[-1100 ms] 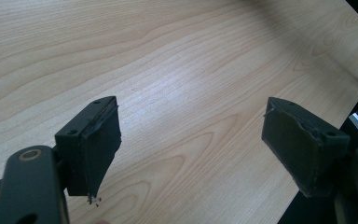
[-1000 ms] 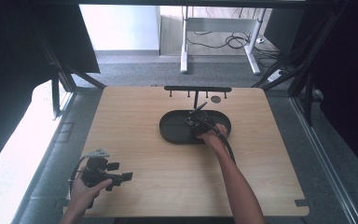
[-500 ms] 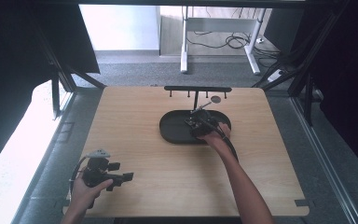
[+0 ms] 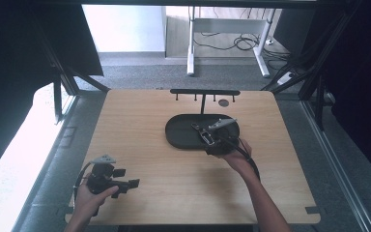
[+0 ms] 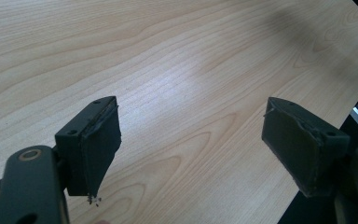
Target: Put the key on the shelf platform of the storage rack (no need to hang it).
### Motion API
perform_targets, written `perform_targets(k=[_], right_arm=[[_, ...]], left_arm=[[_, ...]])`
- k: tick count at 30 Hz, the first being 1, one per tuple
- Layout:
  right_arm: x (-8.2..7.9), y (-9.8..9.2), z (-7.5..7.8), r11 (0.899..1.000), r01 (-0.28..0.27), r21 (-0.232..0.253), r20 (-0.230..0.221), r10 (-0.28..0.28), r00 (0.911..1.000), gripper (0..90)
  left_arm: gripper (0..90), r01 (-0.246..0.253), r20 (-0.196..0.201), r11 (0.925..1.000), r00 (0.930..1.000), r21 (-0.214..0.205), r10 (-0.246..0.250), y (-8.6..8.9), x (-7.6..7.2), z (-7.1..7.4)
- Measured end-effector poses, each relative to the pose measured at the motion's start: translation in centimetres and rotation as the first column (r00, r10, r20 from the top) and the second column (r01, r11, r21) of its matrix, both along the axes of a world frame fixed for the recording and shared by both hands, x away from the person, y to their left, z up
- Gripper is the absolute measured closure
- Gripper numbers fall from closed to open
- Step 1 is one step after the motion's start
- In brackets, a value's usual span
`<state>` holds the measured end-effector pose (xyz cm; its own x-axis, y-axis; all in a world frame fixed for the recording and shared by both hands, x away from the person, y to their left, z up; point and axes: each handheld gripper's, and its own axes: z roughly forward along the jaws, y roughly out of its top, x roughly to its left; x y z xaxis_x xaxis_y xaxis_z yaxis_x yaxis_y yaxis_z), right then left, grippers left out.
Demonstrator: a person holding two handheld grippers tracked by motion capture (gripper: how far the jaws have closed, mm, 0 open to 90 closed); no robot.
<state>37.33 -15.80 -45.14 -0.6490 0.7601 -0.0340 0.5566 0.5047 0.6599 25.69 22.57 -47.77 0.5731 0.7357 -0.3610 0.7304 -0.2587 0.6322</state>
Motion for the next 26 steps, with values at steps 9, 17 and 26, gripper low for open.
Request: perform_targets(k=[9,17,26], right_arm=[[-3.9,-3.3,-2.0,0.999,0.012,0.034,0.001,-0.012,0.9999,40.8],[-5.5,-5.6,-3.9,0.998,0.045,0.039,-0.024,-0.044,0.9987,40.9],[-5.9,-6.5,-3.7,0.996,0.068,0.064,0.01,-0.068,0.9976,39.9]], left_arm=[[19.8,-0.002,-0.003,1.0,1.0,0.007,0.002,-0.1,0.0,-0.2],[19.8,-0.011,-0.007,0.9999,0.9999,0.006,0.011,0.0,0.0,-0.2],[19.8,-0.002,-0.008,1.0,1.0,0.004,0.002,-0.1,0.1,-0.2]])
